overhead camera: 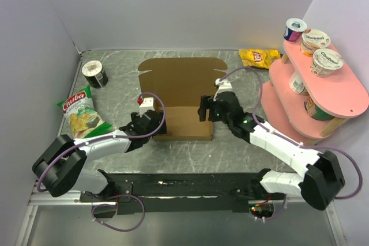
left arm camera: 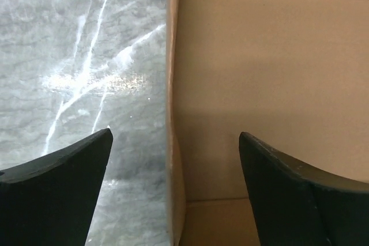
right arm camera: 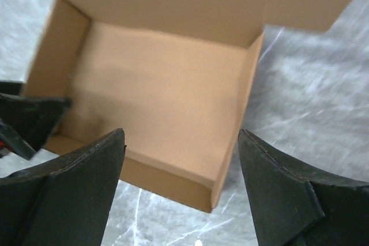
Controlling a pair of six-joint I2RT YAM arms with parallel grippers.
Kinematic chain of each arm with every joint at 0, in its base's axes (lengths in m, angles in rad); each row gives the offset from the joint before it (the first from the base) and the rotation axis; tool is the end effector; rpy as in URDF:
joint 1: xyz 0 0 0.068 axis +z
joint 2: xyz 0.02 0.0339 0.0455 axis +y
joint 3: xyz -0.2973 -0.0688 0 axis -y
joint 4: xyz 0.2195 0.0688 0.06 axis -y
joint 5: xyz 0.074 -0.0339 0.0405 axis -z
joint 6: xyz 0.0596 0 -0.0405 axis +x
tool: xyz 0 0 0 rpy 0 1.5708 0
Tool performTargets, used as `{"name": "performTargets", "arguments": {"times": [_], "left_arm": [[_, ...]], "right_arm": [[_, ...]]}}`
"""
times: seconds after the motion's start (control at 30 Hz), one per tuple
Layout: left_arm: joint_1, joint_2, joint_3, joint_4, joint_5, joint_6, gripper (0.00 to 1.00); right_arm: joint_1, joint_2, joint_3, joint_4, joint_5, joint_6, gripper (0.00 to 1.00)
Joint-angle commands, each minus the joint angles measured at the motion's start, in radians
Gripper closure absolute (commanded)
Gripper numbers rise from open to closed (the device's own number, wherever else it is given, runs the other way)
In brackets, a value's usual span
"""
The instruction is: Fold the paper box
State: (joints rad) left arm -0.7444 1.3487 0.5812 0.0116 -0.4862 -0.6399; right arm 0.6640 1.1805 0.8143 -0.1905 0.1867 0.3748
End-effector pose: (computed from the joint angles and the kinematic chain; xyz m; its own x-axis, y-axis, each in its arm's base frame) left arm 0.2000 -0.1464 0.2074 -0.6131 -0.1530 -0.7751 -0.0213 0.9839 -0.1774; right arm 0.2004 0.1428 0.2958 -0.5635 0.0158 -0.8260 -0.2957 0.9297 0.2195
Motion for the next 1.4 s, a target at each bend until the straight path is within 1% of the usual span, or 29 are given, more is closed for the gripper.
{"name": "performTargets", "arguments": {"times": [0.0,0.07,0.1,0.13,0.17,0.23,0.27,0.3,0.33,0.4,0.47,0.5,0.53,0.57,0.6,0.63,0.7,0.73,0.77,0.87,0.93,1.0,1.17,1.27,1.33,1.37], "left_arm": [[0.004,-0.074,0.046,-0.061,-0.029,0.029,0.04],[0.004,-0.1,0.055,-0.09,-0.04,0.037,0.04],[0.005,-0.124,0.061,-0.104,-0.046,0.045,0.04],[0.01,-0.138,0.072,-0.119,-0.051,0.049,0.04],[0.016,-0.152,0.078,-0.143,-0.04,0.052,0.04],[0.069,-0.209,0.082,-0.148,0.02,0.08,0.04],[0.097,-0.236,0.075,-0.136,0.068,0.1,0.04],[0.164,-0.299,0.068,-0.101,0.19,0.121,0.04],[0.196,-0.333,0.053,-0.079,0.249,0.132,0.04],[0.276,-0.423,0.039,-0.018,0.384,0.149,0.04],[0.328,-0.463,0.035,0.028,0.455,0.164,0.04],[0.391,-0.482,0.037,0.042,0.475,0.164,0.04],[0.434,-0.482,0.029,0.092,0.55,0.163,0.04],[0.483,-0.48,0.023,0.12,0.607,0.152,0.04],[0.572,-0.464,0.016,0.161,0.677,0.129,0.04],[0.609,-0.454,-0.004,0.245,0.777,0.118,0.04],[0.666,-0.415,-0.021,0.327,0.859,0.12,0.04],[0.672,-0.399,-0.024,0.35,0.871,0.126,0.04],[0.677,-0.382,-0.026,0.408,0.9,0.137,0.04],[0.68,-0.289,-0.006,0.476,0.929,0.183,0.02],[0.68,-0.252,0.018,0.502,0.945,0.223,0.02],[0.682,-0.198,0.041,0.519,0.991,0.262,0.02],[0.683,-0.085,0.091,0.548,0.997,0.304,0.04],[0.683,-0.014,0.132,0.556,1.026,0.318,0.01],[0.683,0.01,0.149,0.585,1.054,0.324,0.03],[0.683,0.029,0.152,0.599,1.066,0.324,0.08]], "right_arm": [[-0.131,-0.106,-0.004,0.036,-0.097,-0.054,0.15],[-0.197,-0.14,-0.032,0.071,-0.157,-0.06,0.15],[-0.223,-0.169,-0.043,0.091,-0.22,-0.065,0.15],[-0.278,-0.177,-0.046,0.114,-0.248,-0.085,0.13],[-0.302,-0.176,-0.04,0.114,-0.272,-0.094,0.13],[-0.371,-0.148,-0.005,0.109,-0.356,-0.125,0.13],[-0.386,-0.116,0.006,0.121,-0.39,-0.135,0.13],[-0.401,-0.102,0.016,0.131,-0.409,-0.145,0.13],[-0.414,-0.091,0.028,0.147,-0.464,-0.161,0.12],[-0.446,-0.073,0.029,0.187,-0.507,-0.18,0.12],[-0.481,-0.053,0.026,0.239,-0.546,-0.201,0.1],[-0.495,-0.041,0.026,0.265,-0.564,-0.208,0.1],[-0.513,-0.026,0.034,0.273,-0.588,-0.212,0.09],[-0.529,0.007,0.04,0.281,-0.645,-0.214,0.1],[-0.552,0.02,0.046,0.301,-0.665,-0.215,0.1],[-0.56,0.033,0.049,0.315,-0.676,-0.223,0.11],[-0.583,0.059,0.046,0.338,-0.716,-0.235,0.11],[-0.59,0.067,0.048,0.356,-0.731,-0.253,0.11],[-0.596,0.083,0.051,0.362,-0.737,-0.261,0.12],[-0.626,0.125,0.06,0.398,-0.765,-0.28,0.12],[-0.638,0.149,0.071,0.428,-0.803,-0.274,0.13],[-0.639,0.198,0.089,0.457,-0.834,-0.28,0.14],[-0.639,0.31,0.175,0.47,-0.894,-0.293,0.18],[-0.641,0.341,0.195,0.493,-0.923,-0.295,0.18],[-0.641,0.355,0.207,0.505,-0.938,-0.293,0.19],[-0.641,0.364,0.212,0.51,-0.951,-0.292,0.19]]}}
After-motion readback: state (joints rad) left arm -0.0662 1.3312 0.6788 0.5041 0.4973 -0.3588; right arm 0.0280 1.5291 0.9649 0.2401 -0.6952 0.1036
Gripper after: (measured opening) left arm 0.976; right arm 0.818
